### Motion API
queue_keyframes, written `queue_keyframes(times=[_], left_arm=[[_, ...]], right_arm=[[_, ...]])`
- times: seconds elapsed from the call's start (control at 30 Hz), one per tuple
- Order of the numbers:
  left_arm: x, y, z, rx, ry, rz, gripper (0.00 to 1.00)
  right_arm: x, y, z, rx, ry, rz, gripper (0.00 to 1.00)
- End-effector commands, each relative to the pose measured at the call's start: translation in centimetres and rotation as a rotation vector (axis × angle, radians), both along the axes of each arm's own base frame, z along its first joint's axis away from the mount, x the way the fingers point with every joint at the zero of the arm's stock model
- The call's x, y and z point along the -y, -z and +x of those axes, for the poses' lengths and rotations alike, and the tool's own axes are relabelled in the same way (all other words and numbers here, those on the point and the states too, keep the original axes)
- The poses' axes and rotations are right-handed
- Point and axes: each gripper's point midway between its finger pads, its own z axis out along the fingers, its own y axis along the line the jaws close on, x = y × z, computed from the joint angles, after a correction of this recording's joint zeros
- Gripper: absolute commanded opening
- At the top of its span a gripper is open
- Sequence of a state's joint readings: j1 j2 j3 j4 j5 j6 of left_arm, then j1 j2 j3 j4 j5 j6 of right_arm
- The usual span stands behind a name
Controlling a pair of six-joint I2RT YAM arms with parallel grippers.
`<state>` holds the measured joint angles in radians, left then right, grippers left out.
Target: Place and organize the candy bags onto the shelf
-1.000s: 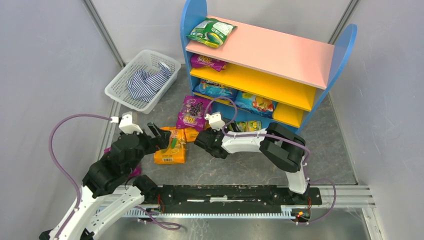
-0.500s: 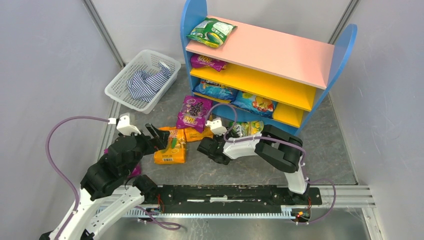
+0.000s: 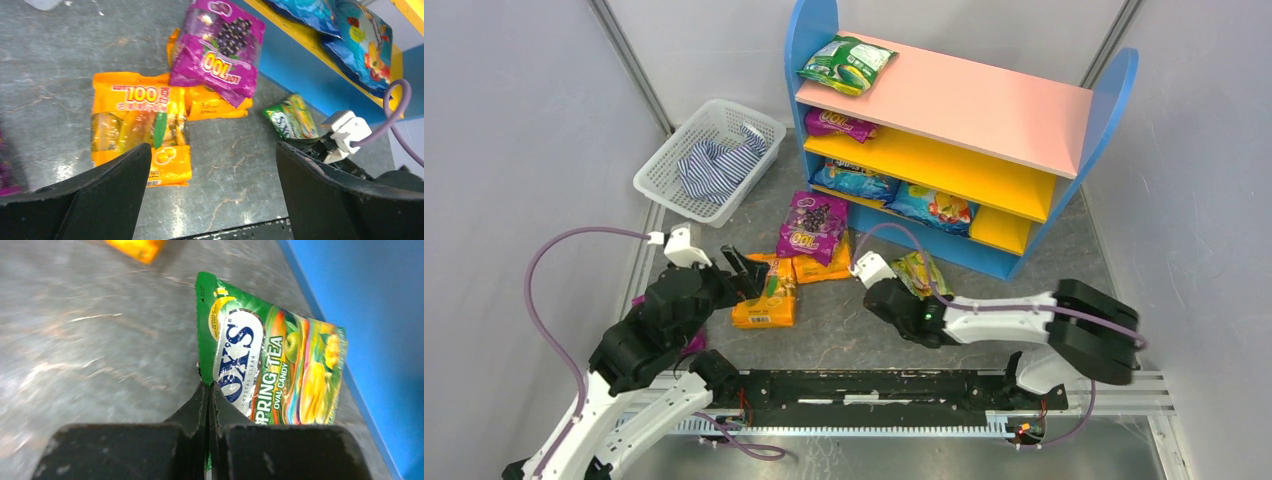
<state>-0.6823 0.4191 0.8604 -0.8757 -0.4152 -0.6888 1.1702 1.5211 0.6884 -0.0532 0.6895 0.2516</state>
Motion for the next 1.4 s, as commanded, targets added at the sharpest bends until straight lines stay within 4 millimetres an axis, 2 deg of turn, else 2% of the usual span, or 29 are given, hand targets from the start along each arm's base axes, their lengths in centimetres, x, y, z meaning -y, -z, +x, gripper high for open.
queue_keyframes(times=[0.0, 0.1, 0.17, 0.3, 0.37, 0.47, 0.53, 0.63, 0.8, 0.83, 0.9, 0.97, 1.2, 1.27, 1.37], left_arm=[[3.3, -2.8, 0.5, 0.037, 0.13, -0.069, 1.0], [7.0, -4.3, 0.4, 0.03, 0.259, -0.196, 1.0], [9.6, -4.4, 0.2, -0.002, 0.34, -0.291, 1.0], [14.6, -1.5, -1.1, -0.155, 0.518, -0.469, 0.99], [16.0, 0.6, -1.1, -0.233, 0.532, -0.541, 0.93], [16.8, 5.0, -1.0, -0.373, 0.44, -0.554, 0.87], [17.6, 7.0, -1.1, -0.41, 0.393, -0.525, 0.88], [18.6, 9.0, -0.8, -0.415, 0.345, -0.485, 0.93], [19.7, 11.6, -0.1, -0.461, 0.314, -0.457, 0.94], [19.6, 11.9, 0.3, -0.453, 0.296, -0.451, 0.91], [19.7, 12.0, 0.9, -0.424, 0.288, -0.45, 0.75], [19.8, 12.0, 1.2, -0.406, 0.289, -0.439, 0.63], [19.1, 13.1, 1.5, -0.414, 0.251, -0.398, 0.53], [19.3, 13.2, 1.4, -0.417, 0.263, -0.401, 0.41], [19.5, 13.2, 1.2, -0.422, 0.279, -0.404, 0.29]], right_arm=[[-4.9, -3.5, -3.5, -0.039, -0.355, 0.269, 0.0], [-5.7, -5.5, -5.2, -0.021, -0.471, 0.389, 0.0], [-6.0, -6.5, -5.6, -0.01, -0.502, 0.435, 0.0], [-6.3, -7.4, -5.8, -0.002, -0.519, 0.454, 0.0], [-6.3, -7.6, -5.9, 0.001, -0.525, 0.465, 0.0], [-6.2, -7.8, -6.2, 0.011, -0.537, 0.496, 0.0], [-6.2, -7.8, -6.3, 0.011, -0.541, 0.498, 0.0], [-6.4, -7.4, -6.6, 0.006, -0.562, 0.5, 0.0], [-6.4, -7.1, -7.0, -0.007, -0.578, 0.504, 0.0], [-6.3, -7.2, -7.0, -0.003, -0.577, 0.506, 0.0], [-6.1, -7.1, -7.0, 0.0, -0.576, 0.509, 0.0], [-5.9, -7.1, -7.0, 0.002, -0.576, 0.509, 0.0], [-5.5, -6.8, -7.0, 0.006, -0.579, 0.483, 0.0], [-5.5, -6.7, -7.0, 0.006, -0.577, 0.481, 0.0], [-5.6, -6.8, -6.9, 0.003, -0.571, 0.473, 0.0]])
